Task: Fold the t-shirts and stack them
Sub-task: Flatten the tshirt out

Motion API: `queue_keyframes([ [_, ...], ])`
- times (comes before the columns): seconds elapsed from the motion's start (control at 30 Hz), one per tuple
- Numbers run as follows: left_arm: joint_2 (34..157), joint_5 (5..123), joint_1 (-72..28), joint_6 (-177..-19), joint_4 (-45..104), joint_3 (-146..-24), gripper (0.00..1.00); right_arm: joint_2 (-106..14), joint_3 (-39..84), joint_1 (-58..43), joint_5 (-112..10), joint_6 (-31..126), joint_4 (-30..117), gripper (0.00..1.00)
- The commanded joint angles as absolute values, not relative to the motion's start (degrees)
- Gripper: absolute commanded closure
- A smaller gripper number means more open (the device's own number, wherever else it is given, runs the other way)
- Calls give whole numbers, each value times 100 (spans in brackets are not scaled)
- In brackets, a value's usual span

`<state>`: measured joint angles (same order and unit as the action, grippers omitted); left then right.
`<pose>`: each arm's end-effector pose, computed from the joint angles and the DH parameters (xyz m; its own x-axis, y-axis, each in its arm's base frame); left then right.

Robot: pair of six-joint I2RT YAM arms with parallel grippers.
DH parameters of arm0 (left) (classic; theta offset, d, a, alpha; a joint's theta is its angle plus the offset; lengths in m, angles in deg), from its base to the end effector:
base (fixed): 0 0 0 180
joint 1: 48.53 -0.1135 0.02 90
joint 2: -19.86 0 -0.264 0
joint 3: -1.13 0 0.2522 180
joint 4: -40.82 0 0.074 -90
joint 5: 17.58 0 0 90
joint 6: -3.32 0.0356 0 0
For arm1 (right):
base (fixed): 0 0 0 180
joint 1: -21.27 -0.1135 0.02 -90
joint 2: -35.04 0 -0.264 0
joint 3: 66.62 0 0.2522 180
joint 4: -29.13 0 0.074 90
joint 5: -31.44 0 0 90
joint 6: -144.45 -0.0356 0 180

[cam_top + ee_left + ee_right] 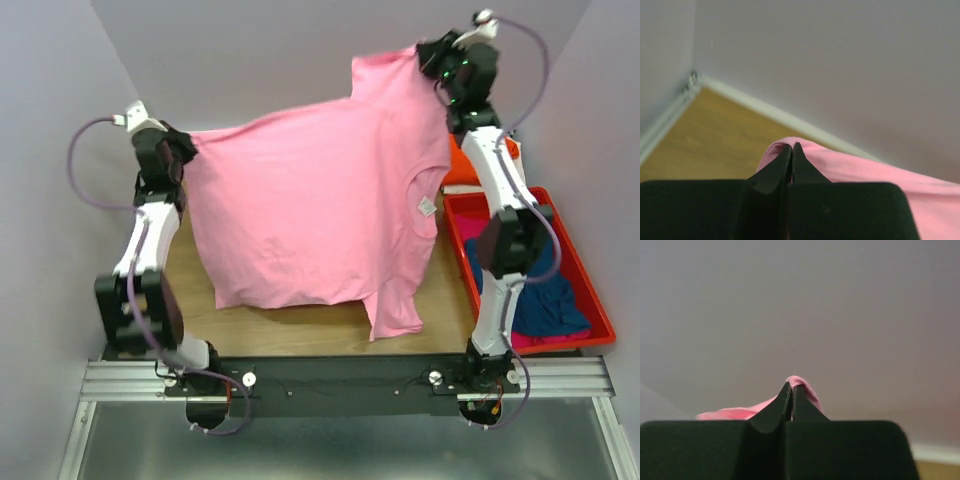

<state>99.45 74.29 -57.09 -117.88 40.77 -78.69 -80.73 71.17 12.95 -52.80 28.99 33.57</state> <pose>0.3302 0.0509 0.3745 0.0964 -0.5091 -0.8553 -0.1532 0.8415 -0.5181 0.4674 0.0720 0.4789 0.1672 0.4567 -0.8737 -0.3439 0.8576 0.3824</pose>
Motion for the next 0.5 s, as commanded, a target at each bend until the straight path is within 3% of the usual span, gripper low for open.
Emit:
queue_keyframes([
  [0.0,11597,6329,-5829,-11797,3525,-8641,51,-9256,7229,1301,-5461,2597,3839,69],
  [0.03,11914,6328,-5820,-11762,3410,-8646,43,-9484,7404,1301,-5426,2597,3988,56],
  [0.07,12213,6162,-5820,-11735,3348,-9029,26,-9643,7632,1310,-5408,2571,4129,43],
  [0.1,12703,6135,-5829,-11666,3269,-9233,2,-9749,7634,1310,-5382,2579,4270,17],
  [0.13,12891,5943,-5812,-11630,3086,-9539,2,-9820,7565,1301,-5399,2588,4271,7],
  [0.2,13199,5731,-5768,-11525,2909,-9770,2,-9742,7171,1301,-5373,2676,4271,0],
  [0.47,12955,5308,-5530,-11305,2715,-9069,2,-8522,5254,1222,-4890,2966,4464,0],
])
